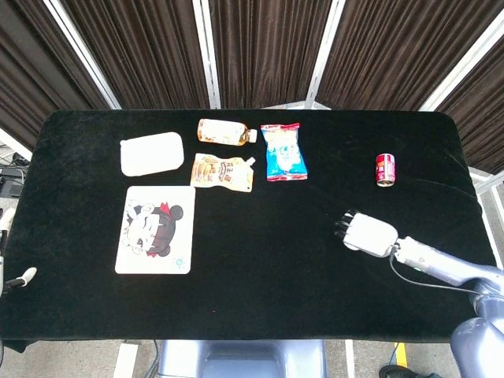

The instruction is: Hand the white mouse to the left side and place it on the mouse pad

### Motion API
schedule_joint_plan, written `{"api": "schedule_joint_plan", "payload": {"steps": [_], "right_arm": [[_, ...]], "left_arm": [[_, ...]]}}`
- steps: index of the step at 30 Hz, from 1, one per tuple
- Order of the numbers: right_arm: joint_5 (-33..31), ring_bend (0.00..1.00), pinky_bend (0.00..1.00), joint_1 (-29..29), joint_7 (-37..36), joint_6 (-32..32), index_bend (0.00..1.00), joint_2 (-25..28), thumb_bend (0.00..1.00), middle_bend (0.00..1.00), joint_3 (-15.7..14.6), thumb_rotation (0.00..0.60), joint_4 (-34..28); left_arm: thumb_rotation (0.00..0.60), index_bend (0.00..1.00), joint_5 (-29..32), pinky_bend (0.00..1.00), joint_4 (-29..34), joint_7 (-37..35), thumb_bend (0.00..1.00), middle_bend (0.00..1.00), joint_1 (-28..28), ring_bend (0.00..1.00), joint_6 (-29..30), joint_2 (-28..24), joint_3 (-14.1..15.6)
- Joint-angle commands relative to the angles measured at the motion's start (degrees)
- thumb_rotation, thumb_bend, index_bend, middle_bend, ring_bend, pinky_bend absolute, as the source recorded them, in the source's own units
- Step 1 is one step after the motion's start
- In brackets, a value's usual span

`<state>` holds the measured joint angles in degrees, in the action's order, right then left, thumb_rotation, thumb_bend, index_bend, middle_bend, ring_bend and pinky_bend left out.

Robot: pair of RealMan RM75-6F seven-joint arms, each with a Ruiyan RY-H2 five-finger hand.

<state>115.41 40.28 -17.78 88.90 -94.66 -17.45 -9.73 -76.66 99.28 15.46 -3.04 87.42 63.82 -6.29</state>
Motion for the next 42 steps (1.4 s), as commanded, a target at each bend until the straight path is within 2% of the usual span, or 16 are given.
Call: {"api": "schedule_joint_plan", "payload": {"steps": [1,3,5,9,17,21,23,24,25,26,27,28,30,36,42], "right_arm": [[1.55,0.46,0.49,5.21,3.70,4.11,0.51,0.03,0.40,0.62,-0.63,0.600,-3.36],[2.88,0.46,0.50,9.66,6.13,4.53,0.51,-1.03,0.40,0.62,-0.86,0.600,-6.19],[3.75,0.46,0.50,15.35,8.91,1.34,0.51,-2.48,0.40,0.62,-0.42,0.600,-11.22],[3.66,0.46,0.50,20.90,13.85,-6.26,0.51,-2.42,0.40,0.62,0.75,0.600,-21.05],[1.56,0.46,0.50,26.79,22.30,-20.07,0.51,-2.20,0.40,0.62,4.03,0.600,-36.79],[0.09,0.46,0.50,27.43,25.06,-24.17,0.51,-2.84,0.39,0.62,5.49,0.600,-40.28],[-0.16,0.45,0.50,27.48,25.88,-25.32,0.50,-3.20,0.33,0.61,5.73,0.600,-40.77],[-0.29,0.42,0.47,27.40,26.29,-25.79,0.45,-3.34,0.26,0.55,5.78,0.600,-40.80],[-0.57,0.36,0.40,27.26,26.66,-26.43,0.34,-3.40,0.15,0.43,5.82,0.600,-40.90],[-1.17,0.30,0.33,26.99,27.23,-27.42,0.25,-3.35,0.09,0.34,5.97,0.600,-41.16],[-2.01,0.18,0.23,26.63,28.07,-28.59,0.12,-3.20,0.02,0.20,6.25,0.600,-41.74],[-2.80,0.09,0.15,26.31,28.93,-29.54,0.04,-2.94,0.00,0.10,6.59,0.600,-42.58],[-3.67,0.01,0.08,25.81,30.20,-30.16,0.00,-2.34,0.00,0.02,7.11,0.600,-44.12],[-3.74,0.00,0.05,23.81,33.76,-28.50,0.00,1.23,0.00,0.00,7.05,0.600,-48.15],[-3.59,0.00,0.05,19.71,33.98,-20.74,0.00,8.79,0.00,0.00,6.72,0.600,-52.51]], "left_arm": [[0.600,0.00,-0.53,0.00,0.29,-0.66,0.00,0.00,0.00,0.00,-0.36,-0.40,0.43],[0.600,0.00,-0.77,0.00,0.99,-2.26,0.00,0.00,0.15,0.00,-0.33,-1.10,0.42],[0.600,0.00,-1.04,0.00,1.48,-4.29,0.00,0.00,0.47,0.00,0.01,-2.34,0.26],[0.600,0.00,-0.96,0.00,1.54,-6.71,0.00,0.00,0.53,0.00,-0.56,-3.60,0.25],[0.600,0.00,0.27,0.00,0.84,-10.97,0.00,0.00,0.55,0.00,-2.00,-5.39,-0.01],[0.600,0.00,0.40,0.00,0.48,-12.83,0.00,0.00,0.67,0.00,-2.39,-6.17,0.02],[0.600,0.00,0.33,0.00,0.37,-13.48,0.00,0.00,0.76,0.00,-2.36,-6.43,0.06],[0.600,0.00,0.32,0.00,0.30,-13.69,0.00,0.00,0.82,0.00,-2.30,-6.50,0.06],[0.600,0.00,0.32,0.00,0.25,-13.83,0.00,0.00,0.84,0.00,-2.27,-6.56,0.06],[0.600,0.00,0.33,0.00,0.21,-13.94,0.00,0.00,0.83,0.00,-2.31,-6.59,0.06],[0.600,0.00,0.38,0.00,0.18,-14.04,0.00,0.00,0.85,0.00,-2.35,-6.61,0.08],[0.600,0.00,0.42,0.00,0.15,-14.08,0.00,0.00,0.82,0.00,-2.41,-6.62,0.08],[0.600,0.00,0.44,0.00,0.10,-13.99,0.00,0.00,0.74,0.00,-2.55,-6.58,0.12],[0.600,0.00,0.46,0.00,-0.04,-13.03,0.00,0.00,0.44,0.00,-2.97,-6.21,0.33],[0.600,0.00,0.10,0.00,-0.52,-12.93,0.00,0.00,0.31,0.00,-2.66,-5.69,0.31]]}}
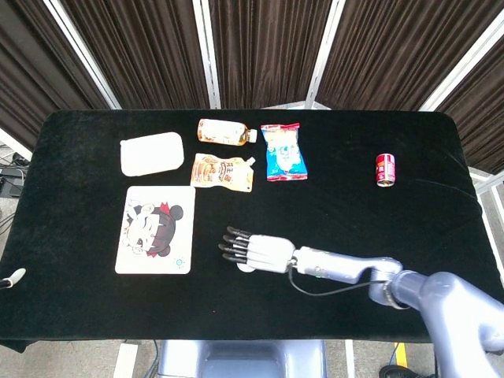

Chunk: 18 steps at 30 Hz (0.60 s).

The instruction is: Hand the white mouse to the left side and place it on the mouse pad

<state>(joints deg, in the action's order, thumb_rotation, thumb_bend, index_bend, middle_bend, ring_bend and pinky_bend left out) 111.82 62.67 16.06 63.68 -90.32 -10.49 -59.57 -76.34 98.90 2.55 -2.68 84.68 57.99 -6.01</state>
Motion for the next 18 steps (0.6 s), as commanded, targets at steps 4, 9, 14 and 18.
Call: {"api": "schedule_joint_plan", "payload": {"steps": [4,9,14,18], "right_arm": [[-2.19,0.00,0.03,-8.00,-1.08,11.51,0.00,11.48,0.00,0.00,-0.35,0.600,-5.83],[-12.59,0.00,0.00,-20.97,-6.30,20.94,0.00,22.31,0.00,0.00,-0.09,0.600,-15.79],[-20.69,0.00,0.00,-29.48,-7.97,25.17,0.00,26.15,0.00,0.00,1.42,0.600,-27.18],[-23.83,0.00,0.00,-34.21,-4.90,27.00,0.00,26.96,0.00,0.00,1.85,0.600,-32.67]], "left_arm": [[0.600,0.00,-2.35,0.00,-1.10,-0.53,0.00,0.00,-0.57,0.00,-0.22,0.43,0.60],[0.600,0.00,-12.02,0.00,-4.65,-0.55,0.00,0.00,-4.74,0.00,-2.19,2.25,2.01],[0.600,0.00,-18.65,0.00,-5.53,3.31,0.00,0.00,-10.35,0.00,-6.46,4.31,2.36],[0.600,0.00,-22.26,0.00,-5.76,6.52,0.00,0.00,-14.98,0.00,-10.88,6.09,2.35]]}}
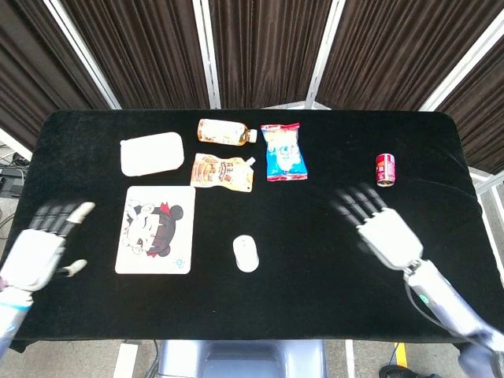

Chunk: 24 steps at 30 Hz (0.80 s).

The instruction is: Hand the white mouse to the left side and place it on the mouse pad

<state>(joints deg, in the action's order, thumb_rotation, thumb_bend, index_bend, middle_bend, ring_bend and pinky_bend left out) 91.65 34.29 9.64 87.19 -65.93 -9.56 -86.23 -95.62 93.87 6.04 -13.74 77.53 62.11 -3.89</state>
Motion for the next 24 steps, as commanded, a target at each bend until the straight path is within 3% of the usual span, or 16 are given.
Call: {"api": "schedule_joint_plan", "payload": {"steps": [1,9,13,19,24], "right_arm": [[-4.29,0.00,0.00,-7.43,2.80,4.27,0.00,2.21,0.00,0.00,0.96,0.600,-7.01],[-3.16,0.00,0.00,-13.60,4.85,6.98,0.00,-2.30,0.00,0.00,1.98,0.600,-5.07],[-3.42,0.00,0.00,-15.37,4.78,7.06,0.00,-3.57,0.00,0.00,2.96,0.600,-3.93],[-4.26,0.00,0.00,-16.84,3.92,6.10,0.00,-3.89,0.00,0.00,4.78,0.600,-2.80],[-4.34,0.00,0.00,-17.51,2.96,5.74,0.00,-3.34,0.00,0.00,5.98,0.600,-3.02]], "left_arm": [[0.600,0.00,-4.81,0.00,-0.91,4.50,0.00,0.00,-5.98,0.00,-5.57,2.92,0.22],[0.600,0.01,-11.30,0.00,-4.10,8.54,0.00,0.00,-18.35,0.00,-17.05,10.38,-0.44],[0.600,0.08,-14.36,0.00,-8.10,6.69,0.02,0.00,-24.76,0.00,-20.59,14.78,-1.02],[0.600,0.09,-15.34,0.00,-14.48,6.90,0.04,0.00,-32.77,0.00,-27.05,21.64,-1.60],[0.600,0.11,-14.01,0.00,-17.14,8.77,0.05,0.00,-35.86,0.00,-31.32,25.36,-1.32]]}}
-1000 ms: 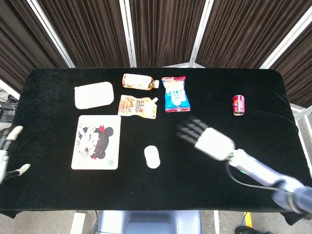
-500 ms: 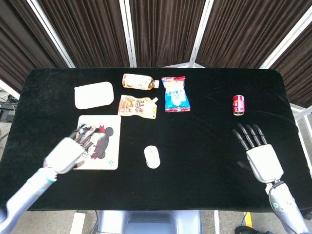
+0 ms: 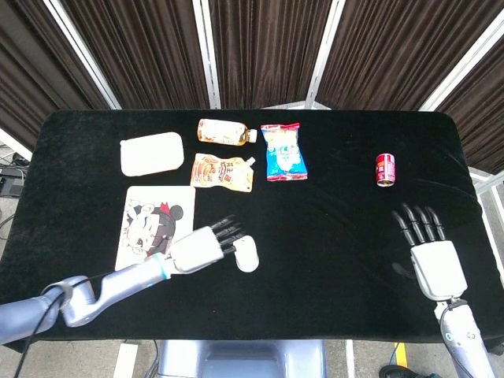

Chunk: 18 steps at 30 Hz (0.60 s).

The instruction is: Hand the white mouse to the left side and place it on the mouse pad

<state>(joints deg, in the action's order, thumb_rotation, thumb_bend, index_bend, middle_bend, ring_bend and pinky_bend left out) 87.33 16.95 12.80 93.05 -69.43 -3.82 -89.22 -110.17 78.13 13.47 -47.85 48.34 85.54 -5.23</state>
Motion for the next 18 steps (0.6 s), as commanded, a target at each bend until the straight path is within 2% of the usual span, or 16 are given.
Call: {"api": "schedule_joint_plan", "payload": {"steps": [1,8,14,18], "right_arm": [[-0.01,0.00,0.00,-0.27,-0.34,-0.20,0.00,0.24,0.00,0.00,0.42,0.600,-0.03],[-0.39,0.00,0.00,-1.35,-1.73,-0.97,0.00,0.85,0.00,0.00,2.06,0.600,-0.04],[-0.81,0.00,0.00,-2.00,-2.14,-1.87,0.00,1.14,0.00,0.00,3.43,0.600,-0.41],[-1.01,0.00,0.00,-2.46,-2.56,-2.34,0.00,1.23,0.00,0.00,4.31,0.600,-0.32]], "left_arm": [[0.600,0.11,0.71,0.00,-1.88,1.95,0.05,0.00,-2.17,0.00,-2.73,2.47,0.05],[0.600,0.11,2.07,0.00,-6.76,6.08,0.08,0.00,-5.49,0.00,-5.34,7.91,0.17],[0.600,0.12,1.50,0.00,-10.70,9.77,0.08,0.00,-9.34,0.00,-8.09,10.62,1.06],[0.600,0.15,1.60,0.00,-13.35,10.51,0.14,0.00,-11.26,0.02,-8.43,13.17,1.66]]}}
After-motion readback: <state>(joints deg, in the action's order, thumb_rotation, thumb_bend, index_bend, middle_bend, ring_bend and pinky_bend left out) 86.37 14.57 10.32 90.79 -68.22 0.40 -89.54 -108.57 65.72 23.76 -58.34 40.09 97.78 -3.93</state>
